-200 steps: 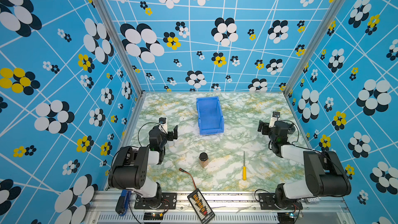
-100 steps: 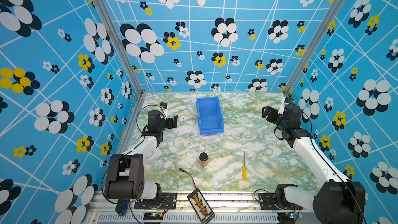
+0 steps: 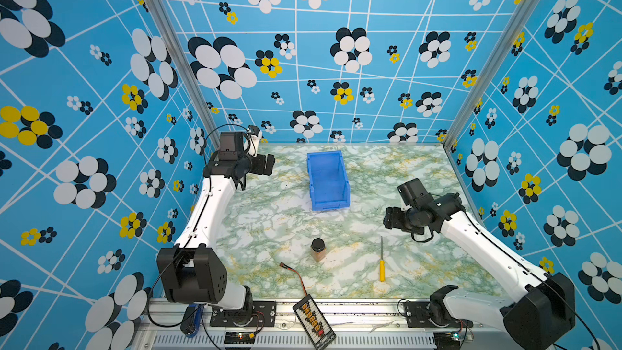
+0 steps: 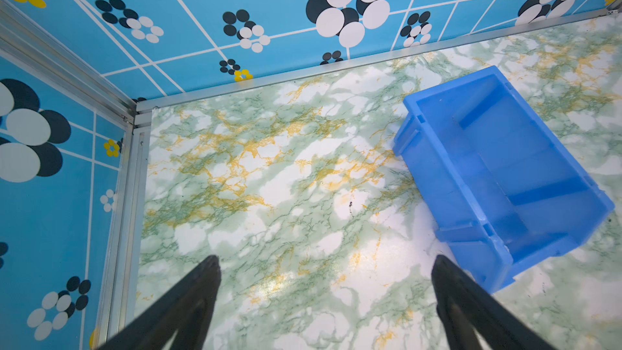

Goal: Put the screwdriver in the bin
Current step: Pick up the screwdriver from the bottom-center of the table.

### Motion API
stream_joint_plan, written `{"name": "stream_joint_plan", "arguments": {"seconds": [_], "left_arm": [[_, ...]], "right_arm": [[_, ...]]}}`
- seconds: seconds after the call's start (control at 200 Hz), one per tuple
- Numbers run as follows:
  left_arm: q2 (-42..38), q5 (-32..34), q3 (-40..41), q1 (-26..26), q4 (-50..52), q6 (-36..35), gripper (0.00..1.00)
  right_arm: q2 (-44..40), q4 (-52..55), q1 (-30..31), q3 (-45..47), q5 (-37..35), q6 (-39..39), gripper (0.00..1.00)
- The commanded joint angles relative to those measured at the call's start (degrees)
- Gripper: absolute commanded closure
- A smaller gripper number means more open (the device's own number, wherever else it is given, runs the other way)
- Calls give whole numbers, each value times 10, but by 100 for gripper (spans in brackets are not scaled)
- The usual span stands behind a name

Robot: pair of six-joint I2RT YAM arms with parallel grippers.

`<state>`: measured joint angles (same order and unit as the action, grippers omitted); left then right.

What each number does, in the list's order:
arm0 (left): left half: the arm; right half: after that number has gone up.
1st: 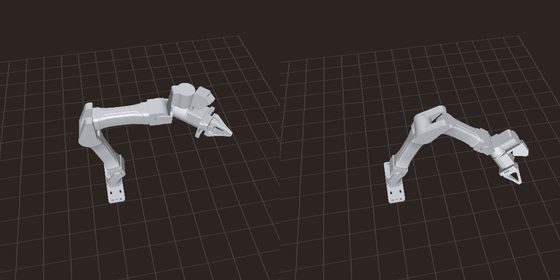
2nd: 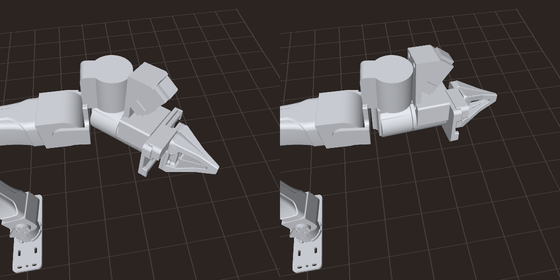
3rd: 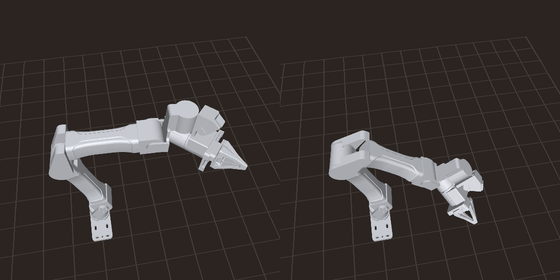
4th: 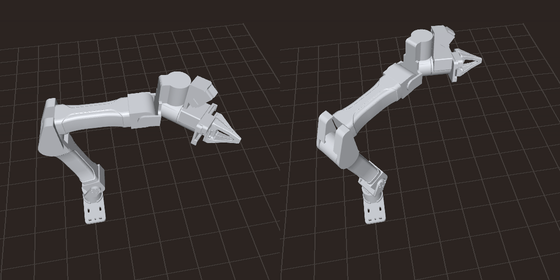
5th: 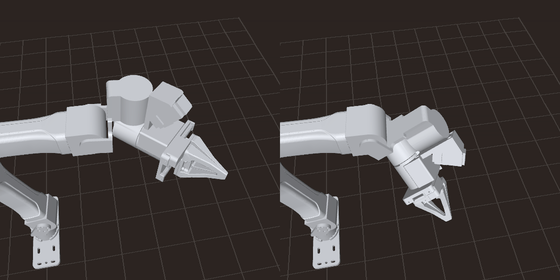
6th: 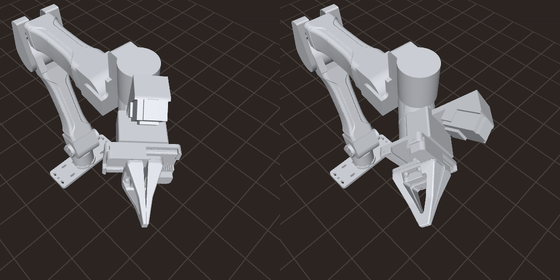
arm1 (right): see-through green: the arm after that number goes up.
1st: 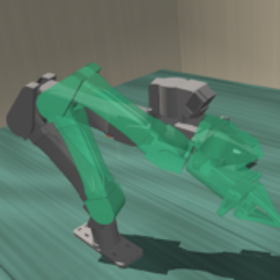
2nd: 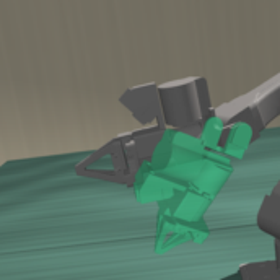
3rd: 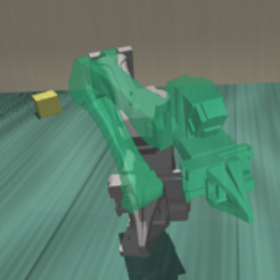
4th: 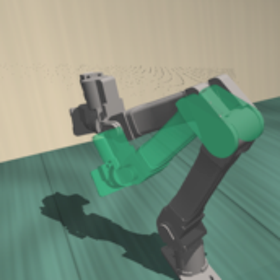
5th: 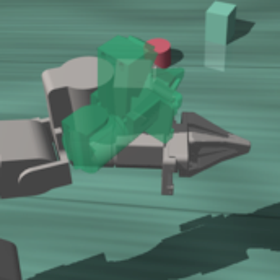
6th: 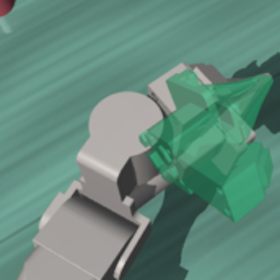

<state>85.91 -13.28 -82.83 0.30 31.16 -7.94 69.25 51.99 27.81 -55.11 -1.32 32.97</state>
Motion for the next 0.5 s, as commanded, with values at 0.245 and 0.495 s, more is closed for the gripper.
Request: {"name": "stream_joint_plan", "arguments": {"seconds": [0.245,0.495], "left_arm": [[50,-93,-83,1,116,69,1],[37,-71,-79,1,105,65,1]], "right_arm": [[-24,-3,153,136,59,150,32],[44,-83,177,151,36,158,37]]}}
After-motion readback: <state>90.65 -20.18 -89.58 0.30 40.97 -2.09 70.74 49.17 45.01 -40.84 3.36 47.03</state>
